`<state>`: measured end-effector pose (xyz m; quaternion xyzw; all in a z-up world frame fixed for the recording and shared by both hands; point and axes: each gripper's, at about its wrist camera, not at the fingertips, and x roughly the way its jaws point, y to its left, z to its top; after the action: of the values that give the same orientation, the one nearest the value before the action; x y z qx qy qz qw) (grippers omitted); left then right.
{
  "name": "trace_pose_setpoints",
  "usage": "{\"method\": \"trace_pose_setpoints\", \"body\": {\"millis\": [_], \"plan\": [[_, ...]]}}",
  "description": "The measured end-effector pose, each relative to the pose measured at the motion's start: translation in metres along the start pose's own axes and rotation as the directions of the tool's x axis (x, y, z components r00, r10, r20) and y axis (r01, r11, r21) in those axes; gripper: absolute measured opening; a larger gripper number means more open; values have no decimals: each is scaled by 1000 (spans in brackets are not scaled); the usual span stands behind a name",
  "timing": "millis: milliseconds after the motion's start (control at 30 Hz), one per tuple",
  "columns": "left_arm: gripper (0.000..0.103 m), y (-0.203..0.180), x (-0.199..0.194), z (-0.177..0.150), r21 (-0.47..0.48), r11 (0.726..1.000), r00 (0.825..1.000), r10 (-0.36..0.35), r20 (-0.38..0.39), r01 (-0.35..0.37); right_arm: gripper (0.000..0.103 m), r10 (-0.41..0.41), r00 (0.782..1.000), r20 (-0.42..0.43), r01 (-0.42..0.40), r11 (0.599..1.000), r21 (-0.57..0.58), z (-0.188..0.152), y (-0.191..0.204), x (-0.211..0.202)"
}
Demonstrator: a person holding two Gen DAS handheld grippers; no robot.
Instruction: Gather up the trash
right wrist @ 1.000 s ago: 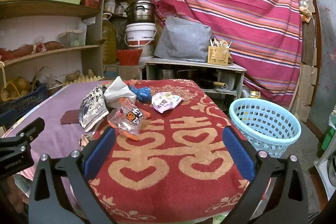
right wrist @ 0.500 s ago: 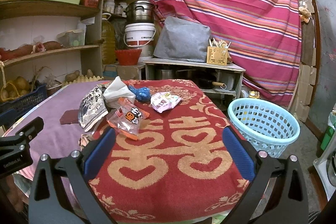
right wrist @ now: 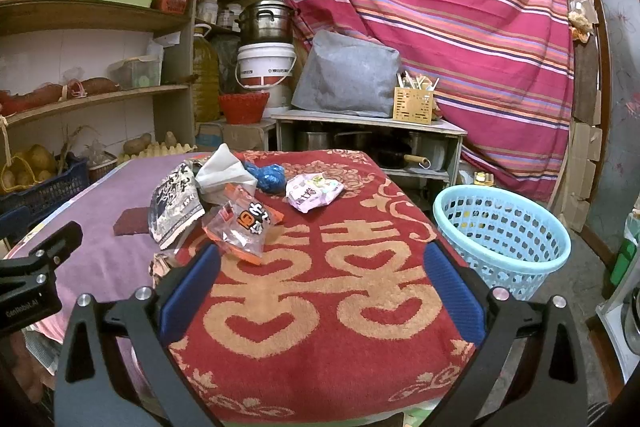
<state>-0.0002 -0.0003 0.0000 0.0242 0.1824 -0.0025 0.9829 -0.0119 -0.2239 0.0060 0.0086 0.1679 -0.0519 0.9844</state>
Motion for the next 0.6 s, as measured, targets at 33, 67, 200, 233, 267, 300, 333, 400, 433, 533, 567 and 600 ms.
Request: {"method": "trace_pose_setpoints", "body": {"millis": [33,67,200,233,267,300,333,400,433,533,567,600], "plan": [[98,0,0,0,0,1000,1000,0,0,0,99,0,1000,-1,0,1000,0,0,0,0],[98,0,0,0,0,1000,1000,0,0,0,99,1,1000,0,-1,1000,1,0,0,0],[98,0,0,0,-1,1000,1000,0,0,0,99,0,1000,0,0,1000,0,0,0,0],[98,0,0,0,0,1000,1000,0,0,0,99,0,1000,0,0,1000,0,0,0,0],[98,0,0,0,0,1000,1000,0,-1,0,99,0,1000,0,0,1000,0,0,0,0],[98,0,0,0,-1,1000,1000,0,-1,0,99,0,1000,0,0,1000,0,0,0,0],[98,0,0,0,0,1000,1000,0,-1,0,99,0,1000,0,0,1000,1,0,0,0],[98,0,0,0,0,1000,1000,0,0,0,99,0,1000,-1,0,1000,0,0,0,0],[98,0,0,0,0,1000,1000,0,0,0,99,0,1000,-2,0,1000,-1,0,0,0],[98,0,0,0,0,1000,1000,0,-1,0,99,0,1000,-3,0,1000,2,-1,-1,1],[98,0,0,0,0,1000,1000,0,-1,0,99,0,1000,-3,0,1000,1,-1,-1,1],[98,0,0,0,0,1000,1000,0,-1,0,99,0,1000,-2,0,1000,0,-1,-1,1]]}}
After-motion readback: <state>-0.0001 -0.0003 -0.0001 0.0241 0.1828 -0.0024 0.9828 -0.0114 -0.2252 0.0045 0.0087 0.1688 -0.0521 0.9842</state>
